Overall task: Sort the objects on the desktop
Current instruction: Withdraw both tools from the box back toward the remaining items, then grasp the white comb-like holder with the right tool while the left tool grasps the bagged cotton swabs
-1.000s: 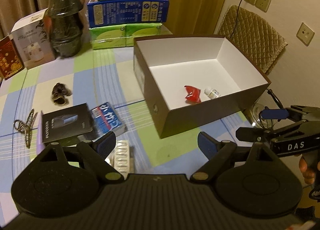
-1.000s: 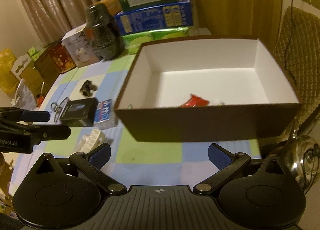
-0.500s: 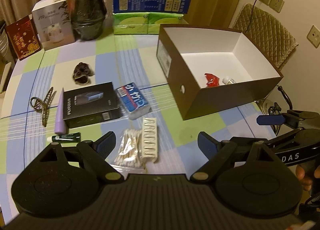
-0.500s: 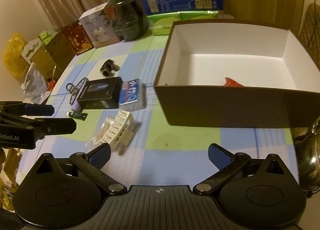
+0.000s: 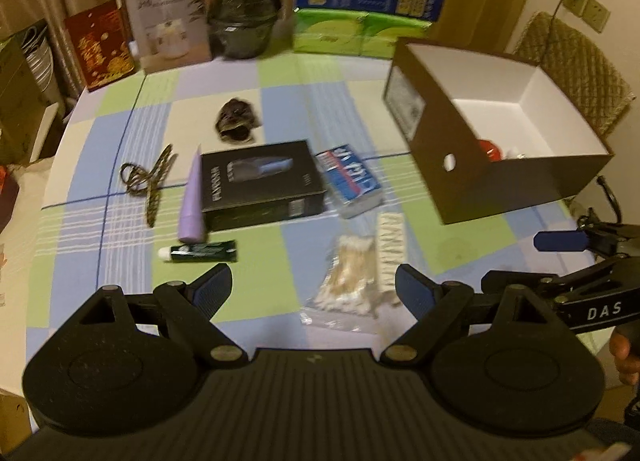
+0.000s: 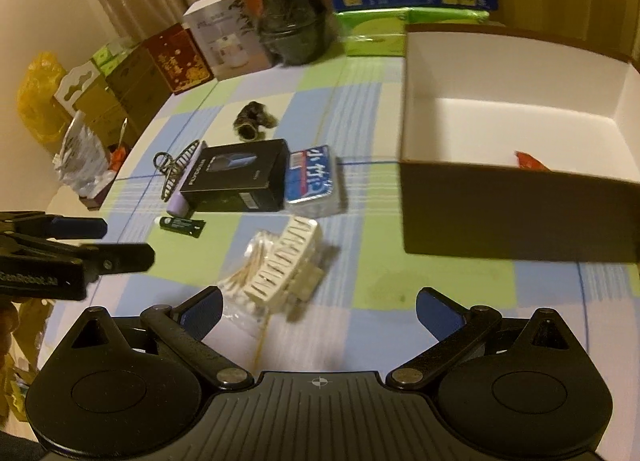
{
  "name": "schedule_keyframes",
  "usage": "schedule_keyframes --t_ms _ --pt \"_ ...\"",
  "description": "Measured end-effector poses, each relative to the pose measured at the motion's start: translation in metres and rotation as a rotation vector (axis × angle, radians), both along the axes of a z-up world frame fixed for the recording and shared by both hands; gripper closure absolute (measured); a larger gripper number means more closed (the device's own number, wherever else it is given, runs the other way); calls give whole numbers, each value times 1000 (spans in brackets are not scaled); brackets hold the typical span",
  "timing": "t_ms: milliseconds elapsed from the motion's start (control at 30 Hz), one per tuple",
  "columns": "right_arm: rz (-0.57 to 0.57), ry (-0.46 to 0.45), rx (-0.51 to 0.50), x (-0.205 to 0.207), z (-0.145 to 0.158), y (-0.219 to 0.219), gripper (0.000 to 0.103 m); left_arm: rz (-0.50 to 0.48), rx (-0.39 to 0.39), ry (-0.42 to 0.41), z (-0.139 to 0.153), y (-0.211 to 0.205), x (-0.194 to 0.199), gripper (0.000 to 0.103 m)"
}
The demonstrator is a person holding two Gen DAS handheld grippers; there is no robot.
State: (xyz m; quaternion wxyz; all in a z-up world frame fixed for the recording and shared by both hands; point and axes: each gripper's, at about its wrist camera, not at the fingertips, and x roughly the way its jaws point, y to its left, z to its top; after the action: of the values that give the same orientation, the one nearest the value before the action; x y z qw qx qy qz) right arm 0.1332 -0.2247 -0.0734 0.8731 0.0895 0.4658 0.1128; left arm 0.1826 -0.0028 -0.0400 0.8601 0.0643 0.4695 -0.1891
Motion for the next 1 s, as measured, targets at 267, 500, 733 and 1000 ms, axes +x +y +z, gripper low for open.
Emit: schedule_keyframes --t_ms 267,500,733,1000 --pt "21 19 -22 20 -19 24 14 -6 32 29 -24 13 13 17" --pt "31 60 -26 35 -39 36 36 -15 54 38 -41 15 28 17" --pt "39 86 -38 50 -57 46 43 -26 59 70 -54 18 39 17" --pt "56 111 -66 51 -69 39 78 -38 47 94 -62 16 47 17"
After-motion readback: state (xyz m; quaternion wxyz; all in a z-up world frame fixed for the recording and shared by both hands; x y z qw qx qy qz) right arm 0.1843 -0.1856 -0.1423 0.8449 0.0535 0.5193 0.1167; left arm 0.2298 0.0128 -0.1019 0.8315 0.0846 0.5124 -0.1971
